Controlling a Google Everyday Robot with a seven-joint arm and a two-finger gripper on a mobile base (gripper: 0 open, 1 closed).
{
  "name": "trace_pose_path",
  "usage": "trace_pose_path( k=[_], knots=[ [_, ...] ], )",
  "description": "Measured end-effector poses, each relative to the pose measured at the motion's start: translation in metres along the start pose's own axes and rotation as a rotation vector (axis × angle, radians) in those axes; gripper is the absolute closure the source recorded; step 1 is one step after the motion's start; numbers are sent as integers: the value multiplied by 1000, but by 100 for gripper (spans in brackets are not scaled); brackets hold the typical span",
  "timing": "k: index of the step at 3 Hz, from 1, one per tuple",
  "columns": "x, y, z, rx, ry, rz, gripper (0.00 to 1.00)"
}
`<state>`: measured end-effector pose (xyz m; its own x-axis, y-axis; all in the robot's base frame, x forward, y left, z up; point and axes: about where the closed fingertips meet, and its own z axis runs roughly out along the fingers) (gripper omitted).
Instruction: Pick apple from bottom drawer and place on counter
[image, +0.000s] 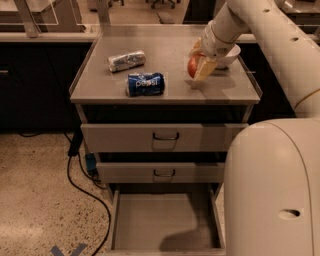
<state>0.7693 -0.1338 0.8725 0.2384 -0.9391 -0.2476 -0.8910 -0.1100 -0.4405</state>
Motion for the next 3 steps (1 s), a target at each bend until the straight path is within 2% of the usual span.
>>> trace_pose_path(
  k=[2,3],
  knots=[
    [0,0,0,0,0,0,0],
    [0,0,0,0,0,0,0]
  ],
)
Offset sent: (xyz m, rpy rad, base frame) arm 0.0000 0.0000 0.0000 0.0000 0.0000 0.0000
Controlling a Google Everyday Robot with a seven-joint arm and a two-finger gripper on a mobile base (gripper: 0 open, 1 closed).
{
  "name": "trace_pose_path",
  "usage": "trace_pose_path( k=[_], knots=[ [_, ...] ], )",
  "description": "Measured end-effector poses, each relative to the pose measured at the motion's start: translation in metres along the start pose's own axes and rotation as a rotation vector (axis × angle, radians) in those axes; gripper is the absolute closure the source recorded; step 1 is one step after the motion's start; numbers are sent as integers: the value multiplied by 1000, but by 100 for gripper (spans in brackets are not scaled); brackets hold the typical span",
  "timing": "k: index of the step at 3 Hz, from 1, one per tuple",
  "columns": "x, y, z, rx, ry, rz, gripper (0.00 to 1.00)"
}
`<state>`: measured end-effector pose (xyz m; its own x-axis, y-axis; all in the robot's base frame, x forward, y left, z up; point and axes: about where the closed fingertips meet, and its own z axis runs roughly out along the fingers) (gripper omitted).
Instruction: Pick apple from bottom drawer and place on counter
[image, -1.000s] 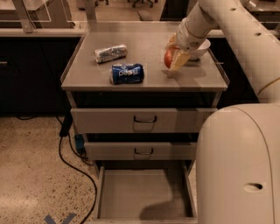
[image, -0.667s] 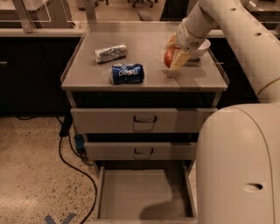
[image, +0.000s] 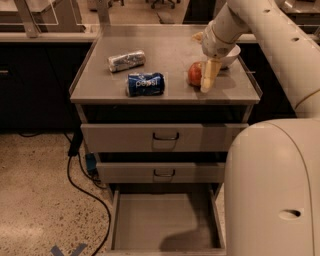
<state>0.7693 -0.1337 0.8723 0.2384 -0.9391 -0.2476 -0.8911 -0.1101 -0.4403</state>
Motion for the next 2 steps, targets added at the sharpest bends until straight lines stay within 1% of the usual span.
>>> trace_pose_path(
  k=[1,2],
  knots=[
    [-2,-6,-33,46,31,14,0],
    [-9,-11,-95,135,92,37,0]
  ],
)
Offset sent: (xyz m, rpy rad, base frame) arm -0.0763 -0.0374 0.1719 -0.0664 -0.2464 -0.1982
